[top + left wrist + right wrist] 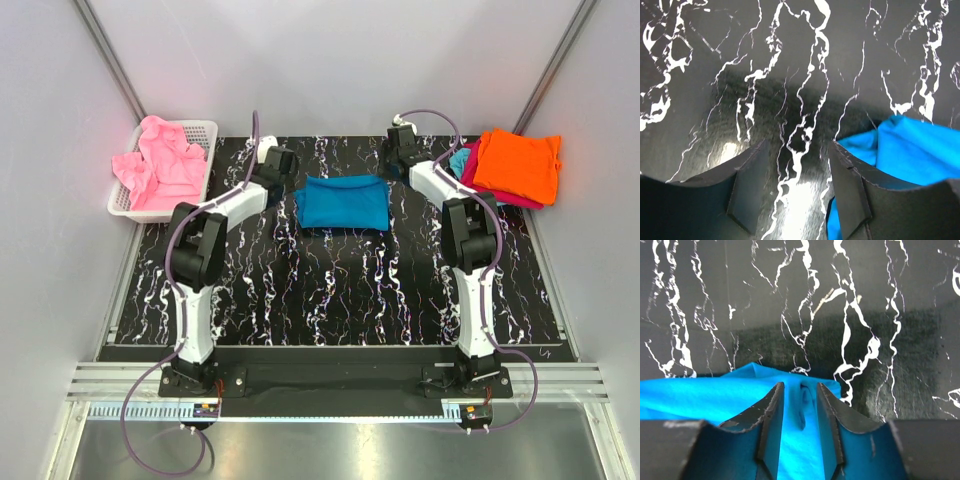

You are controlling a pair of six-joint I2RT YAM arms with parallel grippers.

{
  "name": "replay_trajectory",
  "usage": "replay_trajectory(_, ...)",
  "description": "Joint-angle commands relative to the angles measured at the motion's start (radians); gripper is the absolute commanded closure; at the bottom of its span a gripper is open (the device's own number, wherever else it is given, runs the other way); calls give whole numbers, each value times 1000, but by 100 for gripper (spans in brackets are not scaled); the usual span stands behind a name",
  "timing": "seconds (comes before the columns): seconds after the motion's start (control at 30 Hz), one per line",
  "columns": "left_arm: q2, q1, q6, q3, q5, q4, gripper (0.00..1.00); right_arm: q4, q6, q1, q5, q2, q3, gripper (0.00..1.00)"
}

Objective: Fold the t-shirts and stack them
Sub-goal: Fold the tshirt

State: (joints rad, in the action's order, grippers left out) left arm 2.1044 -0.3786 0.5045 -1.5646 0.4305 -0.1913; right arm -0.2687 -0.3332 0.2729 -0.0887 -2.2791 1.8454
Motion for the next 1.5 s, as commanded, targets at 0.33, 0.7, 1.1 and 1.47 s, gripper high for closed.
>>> replay_trajectory(0.33,-293,-9,37,172,-333,199,44,86,3,-1,70,145,-52,60)
replay_trajectory(0.7,-109,-63,127,-64,-496,-91,48,40,-64,28,297,225,-228,67)
replay_trajectory(1.1,-69,-112,143,27,-475,-146,52,11,-50,91,282,213,-267,70)
replay_trajectory(1.47,-110,-154,140,159,-434,-169,53,8,-63,149,333,217,-357,73)
